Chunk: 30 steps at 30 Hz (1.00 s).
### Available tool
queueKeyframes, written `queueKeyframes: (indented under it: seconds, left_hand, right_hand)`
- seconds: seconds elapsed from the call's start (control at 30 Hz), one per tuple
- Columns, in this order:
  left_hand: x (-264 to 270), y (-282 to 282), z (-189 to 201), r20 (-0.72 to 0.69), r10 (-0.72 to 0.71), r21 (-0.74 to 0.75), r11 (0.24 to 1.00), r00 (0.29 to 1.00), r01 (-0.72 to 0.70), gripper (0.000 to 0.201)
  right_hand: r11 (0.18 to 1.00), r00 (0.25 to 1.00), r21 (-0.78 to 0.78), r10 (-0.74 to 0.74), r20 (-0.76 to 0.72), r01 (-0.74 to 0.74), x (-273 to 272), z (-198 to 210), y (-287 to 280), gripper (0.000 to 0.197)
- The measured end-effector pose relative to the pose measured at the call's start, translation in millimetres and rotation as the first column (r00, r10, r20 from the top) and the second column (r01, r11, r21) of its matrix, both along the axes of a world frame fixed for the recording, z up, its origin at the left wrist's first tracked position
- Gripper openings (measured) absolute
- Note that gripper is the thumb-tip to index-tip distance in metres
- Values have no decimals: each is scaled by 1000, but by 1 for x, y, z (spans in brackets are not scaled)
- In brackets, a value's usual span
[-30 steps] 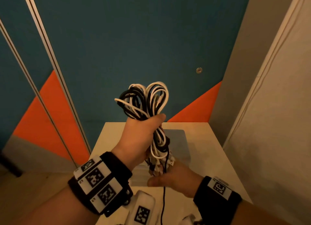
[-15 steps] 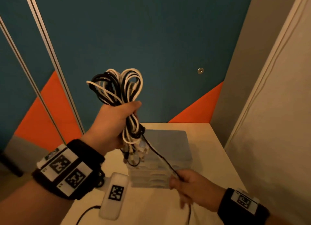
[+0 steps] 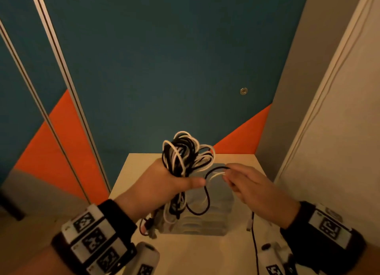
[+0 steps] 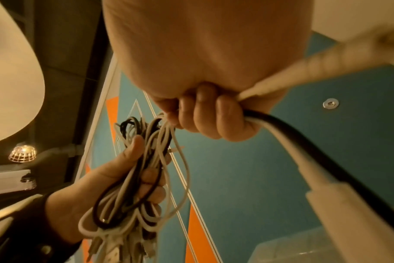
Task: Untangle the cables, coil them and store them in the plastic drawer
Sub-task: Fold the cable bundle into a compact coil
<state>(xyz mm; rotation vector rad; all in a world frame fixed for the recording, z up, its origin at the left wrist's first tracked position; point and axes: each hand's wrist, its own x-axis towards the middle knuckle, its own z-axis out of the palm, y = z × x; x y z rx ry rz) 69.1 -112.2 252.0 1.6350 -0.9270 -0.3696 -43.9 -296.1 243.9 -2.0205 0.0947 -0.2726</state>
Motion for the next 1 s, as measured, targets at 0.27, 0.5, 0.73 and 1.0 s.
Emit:
queueKeyframes:
  seconds: [0.27,0.5,0.73,1.0]
  left_hand:
    - [-19,-16,-16,-128,-67,-121,991,990,52,50]
    - [-32,-17,-20,-534,-235,-327,943,812,58,27]
    - [-25,-13,-9,-599,-163,-358,930,784,-81,13]
    - [-24,-17,-13,-339,97,-211,962,936,-176,22]
  right_hand:
    - [961,999,274,36,-18,-30,13,11,24,32]
    - [870,989,472,147,28,-142,14,20,31,29]
    - [926,973,301,224,49,-228,4,3,27,18]
    - [857,975,509,-178,136,85,14,5,26,32]
